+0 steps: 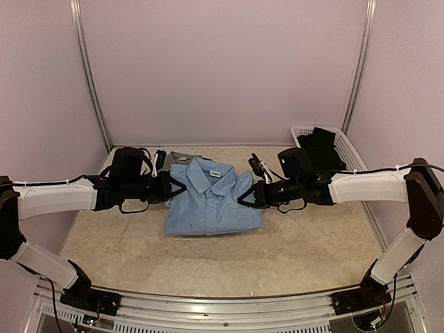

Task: Fold and stack the long sleeve shirts
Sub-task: Place the square-folded shirt on the square-folded shirt.

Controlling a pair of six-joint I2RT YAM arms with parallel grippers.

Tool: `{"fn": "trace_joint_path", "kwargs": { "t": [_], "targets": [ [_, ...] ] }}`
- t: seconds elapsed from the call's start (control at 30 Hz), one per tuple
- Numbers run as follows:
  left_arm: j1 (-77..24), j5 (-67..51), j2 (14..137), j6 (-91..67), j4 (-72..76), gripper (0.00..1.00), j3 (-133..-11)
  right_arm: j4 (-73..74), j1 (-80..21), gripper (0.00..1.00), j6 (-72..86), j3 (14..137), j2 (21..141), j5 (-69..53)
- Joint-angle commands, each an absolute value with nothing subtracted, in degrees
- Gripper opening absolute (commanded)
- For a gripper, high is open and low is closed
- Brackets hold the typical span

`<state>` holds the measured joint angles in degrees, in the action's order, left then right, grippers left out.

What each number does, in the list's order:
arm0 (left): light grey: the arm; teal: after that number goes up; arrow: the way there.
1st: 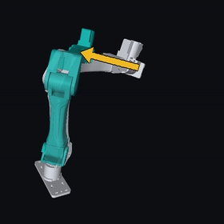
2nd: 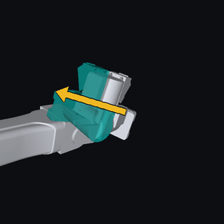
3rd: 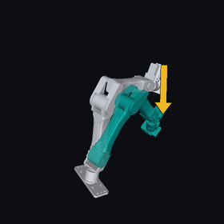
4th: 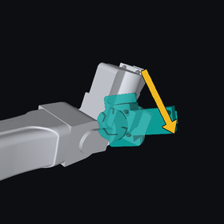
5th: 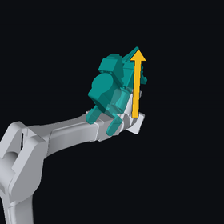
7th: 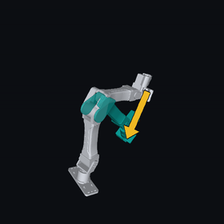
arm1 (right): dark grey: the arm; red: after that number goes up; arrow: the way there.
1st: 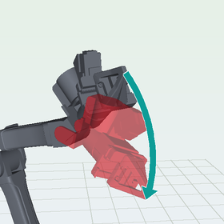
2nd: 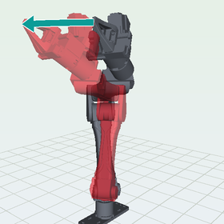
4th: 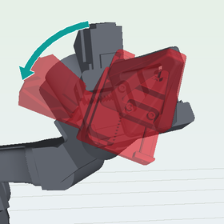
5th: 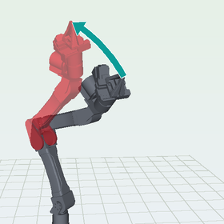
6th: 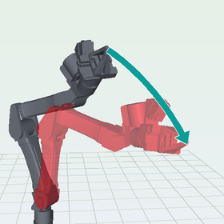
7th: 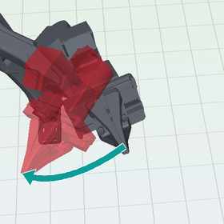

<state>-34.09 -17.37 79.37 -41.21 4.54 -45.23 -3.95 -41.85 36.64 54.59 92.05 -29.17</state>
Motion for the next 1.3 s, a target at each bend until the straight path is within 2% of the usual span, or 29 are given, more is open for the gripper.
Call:
{"fn": "trace_joint_path", "kwargs": {
  "t": [0.0,0.23,0.63,0.83,1.03,1.27],
  "targets": [
    [-30.5,-18.8,77.2,-36.2,-2.4,0.0,-51.4,0.2,-42.6,0.0,34.9,60.8,89.3,-27.2],
    [-22.3,-19.8,79.7,-31.9,-6.5,0.0,-60.6,2.6,-41.5,0.0,31.3,72.5,95.7,-23.3],
    [-7.5,-22.3,95.9,-25.4,-7.5,0.0,-73.0,-5.4,-40.7,0.0,35.2,86.3,112.8,-23.5],
    [-6.0,-21.3,105.2,-23.4,-7.6,0.0,-81.9,-9.3,-40.6,0.0,38.4,92.7,122.3,-25.8],
    [-5.7,-21.8,116.0,-22.6,-11.4,0.0,-93.3,-13.5,-40.6,0.0,41.7,92.9,126.9,-26.2],
    [-4.5,-21.4,121.0,-21.9,-13.4,0.0,-96.6,-15.0,-40.7,0.0,43.7,93.4,130.9,-27.2]
  ]
}}
